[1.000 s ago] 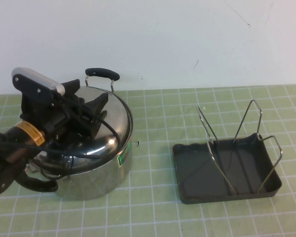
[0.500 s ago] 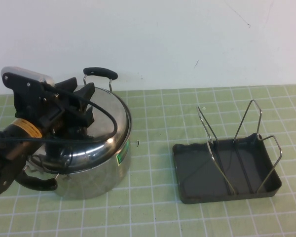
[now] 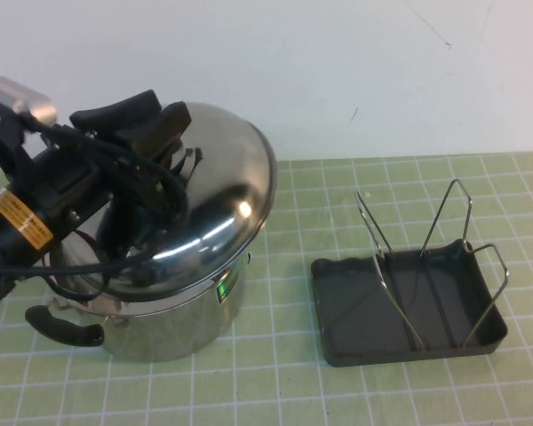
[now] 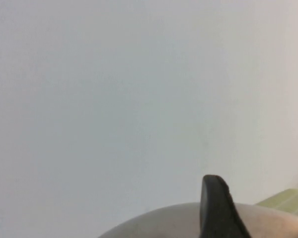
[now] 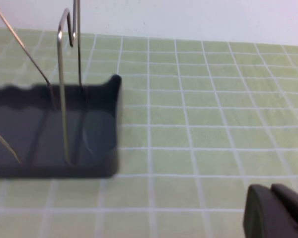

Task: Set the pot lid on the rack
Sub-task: Open the pot, then hand over the pot lid

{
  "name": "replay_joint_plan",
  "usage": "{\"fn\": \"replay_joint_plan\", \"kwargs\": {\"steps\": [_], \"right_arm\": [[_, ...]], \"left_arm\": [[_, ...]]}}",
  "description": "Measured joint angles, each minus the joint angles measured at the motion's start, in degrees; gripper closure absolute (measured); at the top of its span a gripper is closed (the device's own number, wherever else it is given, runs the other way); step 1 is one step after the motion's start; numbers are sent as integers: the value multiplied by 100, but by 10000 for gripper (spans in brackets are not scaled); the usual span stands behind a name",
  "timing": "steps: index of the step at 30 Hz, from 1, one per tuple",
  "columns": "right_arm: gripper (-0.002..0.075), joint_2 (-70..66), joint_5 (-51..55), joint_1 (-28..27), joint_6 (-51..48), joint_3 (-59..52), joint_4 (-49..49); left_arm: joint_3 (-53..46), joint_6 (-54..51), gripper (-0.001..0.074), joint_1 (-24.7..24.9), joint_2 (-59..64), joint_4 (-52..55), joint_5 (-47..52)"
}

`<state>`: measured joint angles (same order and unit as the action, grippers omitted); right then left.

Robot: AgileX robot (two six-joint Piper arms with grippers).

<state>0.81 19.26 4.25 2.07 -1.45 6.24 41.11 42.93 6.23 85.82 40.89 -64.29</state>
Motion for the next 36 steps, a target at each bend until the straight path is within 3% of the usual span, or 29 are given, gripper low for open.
{"fn": "replay_joint_plan", "kwargs": {"steps": [2, 8, 17, 22, 26, 31, 36], "right_arm": [[727, 0, -54, 0, 360, 0, -290], [727, 0, -397, 0, 2556, -12, -2955], [727, 0, -632, 0, 2391, -12, -3833], [727, 0, -485, 13, 624, 182, -5202], [727, -177, -73, 48, -1673, 729, -7003], [727, -1420, 845, 61, -4611, 970, -9550], [720, -3246, 1929, 61, -5733, 1427, -10221]], "left_arm": [[0, 834, 422, 0, -243, 322, -73], [0, 2377, 422, 324, -403, 672, -104], [0, 2318, 422, 845, -392, 682, -104], [0, 1959, 422, 859, -392, 590, -104], [0, 1705, 422, 933, -382, 213, -93], [0, 1315, 422, 1242, -372, -418, -93], [0, 989, 422, 1496, -372, -366, -93]]}}
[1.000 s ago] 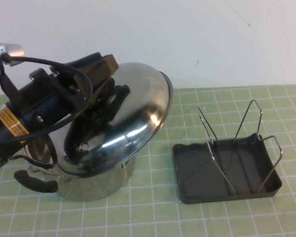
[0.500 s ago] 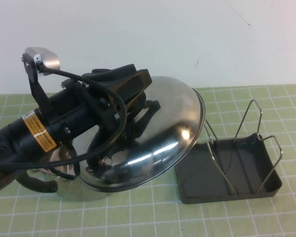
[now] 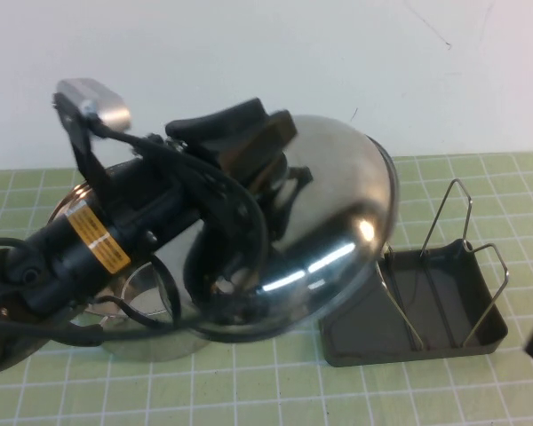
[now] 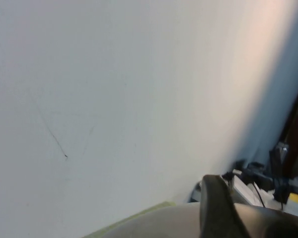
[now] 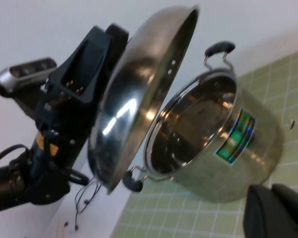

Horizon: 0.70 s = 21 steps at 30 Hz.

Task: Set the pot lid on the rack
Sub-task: Hand over the pot lid

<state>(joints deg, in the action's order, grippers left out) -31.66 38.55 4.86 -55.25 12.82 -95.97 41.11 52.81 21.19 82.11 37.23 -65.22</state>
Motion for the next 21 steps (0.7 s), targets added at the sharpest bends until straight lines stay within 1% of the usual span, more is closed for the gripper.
{"fn": "replay_joint_plan", "kwargs": {"steps": [2, 3, 7, 9, 11, 14, 17, 21], "right_arm": [[683, -753, 490, 0, -303, 303, -12], [648, -1117, 797, 0, -446, 498, -24], [431, -2366, 1968, 0, -808, 1312, -35], [316, -2994, 2364, 0, -908, 1696, -35], [251, -3538, 2581, 0, -943, 1976, -35], [210, -4164, 2739, 4, -956, 2329, -37], [201, -4628, 2753, 96, -965, 2600, -48], [199, -5019, 2753, 452, -1062, 3021, -48]], "left_arm": [[0, -62, 422, 55, 10, 188, 0], [0, -90, 422, 56, 10, 317, 0], [0, -127, 422, 56, 10, 443, 0], [0, -127, 422, 56, 10, 448, 0], [0, -127, 422, 56, 10, 461, 0], [0, -127, 422, 56, 10, 471, 0], [0, -127, 422, 56, 10, 471, 0], [0, -147, 422, 56, 10, 471, 0]]}}
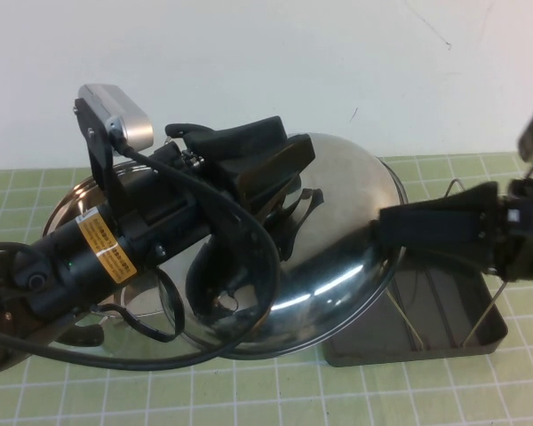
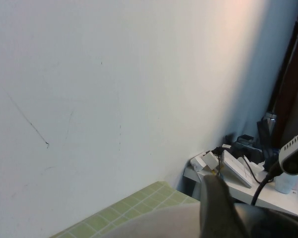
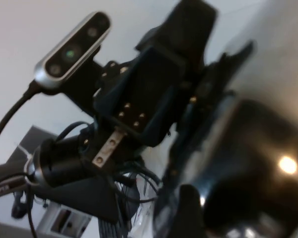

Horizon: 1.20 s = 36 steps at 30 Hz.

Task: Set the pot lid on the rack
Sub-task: Hand over the pot lid, then place the pot lid on the pot rack

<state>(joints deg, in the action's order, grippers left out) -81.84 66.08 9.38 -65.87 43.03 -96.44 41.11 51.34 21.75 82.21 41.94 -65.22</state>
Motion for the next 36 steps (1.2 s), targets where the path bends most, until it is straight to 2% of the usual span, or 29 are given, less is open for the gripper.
{"fn": "replay_joint_plan", "kwargs": {"steps": [5, 7, 10, 16, 18, 20, 25, 29, 33, 36], "right_arm": [[214, -224, -304, 482, -311, 625, 0], [271, -250, -519, 609, -486, 805, 0], [414, -250, -586, 695, -541, 967, -95], [435, -263, -625, 740, -499, 1059, -174], [585, -266, -692, 743, -585, 1071, -94], [643, -301, -840, 743, -612, 1139, 16], [645, -338, -856, 743, -612, 1468, 69], [645, -300, -832, 743, -627, 1756, 69], [650, -14, -1075, 752, -657, 1935, 223], [650, 415, -1565, 752, -561, 1958, 871]], "left_arm": [[0, 0, 422, 0, 0, 0, 0], [0, 0, 422, 0, 0, 0, 0], [0, -36, 422, -10, 8, -48, -5], [0, -85, 412, -10, 8, -138, -46], [0, -74, 374, -10, 8, -164, -20], [0, -63, 330, -10, 8, -189, -31], [0, -50, 297, -26, 8, -300, -44], [0, -28, 296, -315, 8, -191, -74], [0, 397, 358, -947, -114, 321, -263], [0, 937, 520, -1604, -298, 968, -237]]}}
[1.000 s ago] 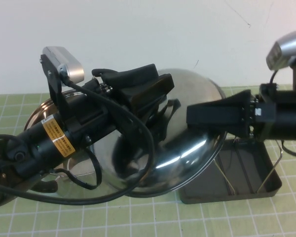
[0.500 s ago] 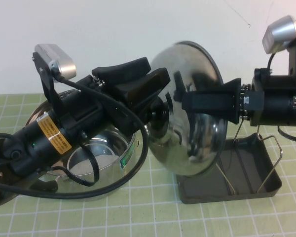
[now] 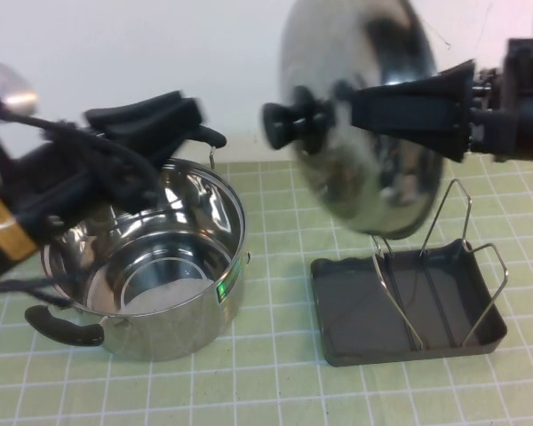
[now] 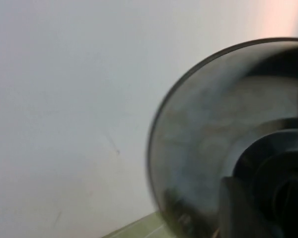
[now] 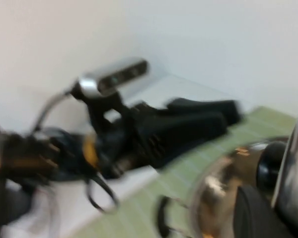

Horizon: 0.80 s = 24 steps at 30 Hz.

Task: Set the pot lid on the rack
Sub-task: Place the pot lid on the pot rack

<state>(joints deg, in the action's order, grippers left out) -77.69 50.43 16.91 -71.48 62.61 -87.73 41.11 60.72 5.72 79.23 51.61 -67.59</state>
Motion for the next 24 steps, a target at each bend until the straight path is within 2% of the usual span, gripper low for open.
{"fn": "replay_joint_plan", "kwargs": {"steps": [2, 5, 9, 24], "right_arm": [[650, 322, -464, 0, 366, 22, 828], [650, 499, -814, 0, 1078, 22, 1957], [650, 333, -863, 0, 1481, 22, 2574], [650, -478, -865, 0, 1565, 22, 2928]], "left_arm": [[0, 308, 641, -475, -85, 605, 30], [0, 628, 709, -947, -161, 1386, 78], [0, 814, 729, -1157, -174, 1925, 78], [0, 924, 734, -1157, -174, 2917, 68]]}}
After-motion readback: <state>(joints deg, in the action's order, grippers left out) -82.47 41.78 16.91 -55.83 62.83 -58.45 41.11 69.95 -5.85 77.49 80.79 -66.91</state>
